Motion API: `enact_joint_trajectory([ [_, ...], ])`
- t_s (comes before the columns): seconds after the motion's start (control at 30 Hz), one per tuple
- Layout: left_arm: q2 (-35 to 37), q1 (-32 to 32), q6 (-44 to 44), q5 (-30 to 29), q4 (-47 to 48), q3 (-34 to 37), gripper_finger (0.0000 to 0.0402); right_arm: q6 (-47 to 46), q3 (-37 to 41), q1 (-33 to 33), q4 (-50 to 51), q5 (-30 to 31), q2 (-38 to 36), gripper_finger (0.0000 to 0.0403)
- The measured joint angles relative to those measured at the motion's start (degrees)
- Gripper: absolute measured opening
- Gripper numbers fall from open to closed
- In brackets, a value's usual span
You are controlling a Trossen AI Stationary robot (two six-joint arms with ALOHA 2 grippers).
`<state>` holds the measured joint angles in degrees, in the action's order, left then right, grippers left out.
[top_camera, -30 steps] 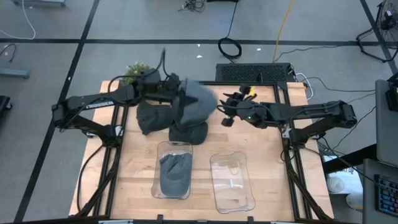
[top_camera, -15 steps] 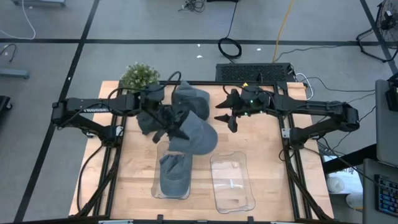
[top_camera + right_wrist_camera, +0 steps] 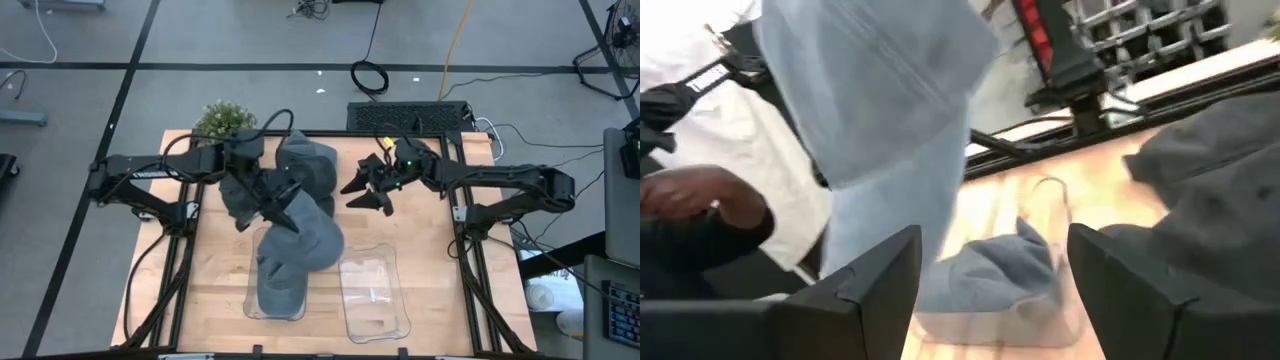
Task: Pick & Place hat
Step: Put the right gray cap into the left transparent bin
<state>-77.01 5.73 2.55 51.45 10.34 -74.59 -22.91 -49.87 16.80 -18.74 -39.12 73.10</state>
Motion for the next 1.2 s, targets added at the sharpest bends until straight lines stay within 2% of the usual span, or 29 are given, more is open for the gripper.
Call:
enact_joint_trajectory([
  [0.2, -4.2, -0.1, -1.2, 0.2, 2.0, -5.3, 0.0007, -2.2, 0.7, -1.2, -5.5, -0.4, 3.4, 0.0238],
  [0.47, -8.4, 0.1, -4.5, 0.4, 8.5, -11.8, 0.0007, -9.5, 0.7, -4.6, -16.4, -9.9, 7.9, 0.0238],
  [0.9, -9.1, 2.1, -5.0, -0.4, 10.6, -12.7, 0.0007, -11.5, 0.7, -9.1, -21.0, -13.7, 8.6, 0.0232],
  [1.03, -10.0, 2.5, -4.8, -0.6, 10.6, -12.6, 0.0007, -9.6, 0.7, -10.5, -20.1, -15.4, 8.6, 0.0184],
  [1.1, -10.2, 2.7, -4.3, -0.7, 11.0, -12.7, 0.0007, -7.8, 0.7, -11.2, -20.0, -17.3, 8.6, 0.0132],
  [1.2, -10.2, 2.8, -3.7, -4.2, 10.8, -12.6, 0.0012, -3.5, 0.7, -12.4, -20.0, -18.1, 8.6, 0.0033],
])
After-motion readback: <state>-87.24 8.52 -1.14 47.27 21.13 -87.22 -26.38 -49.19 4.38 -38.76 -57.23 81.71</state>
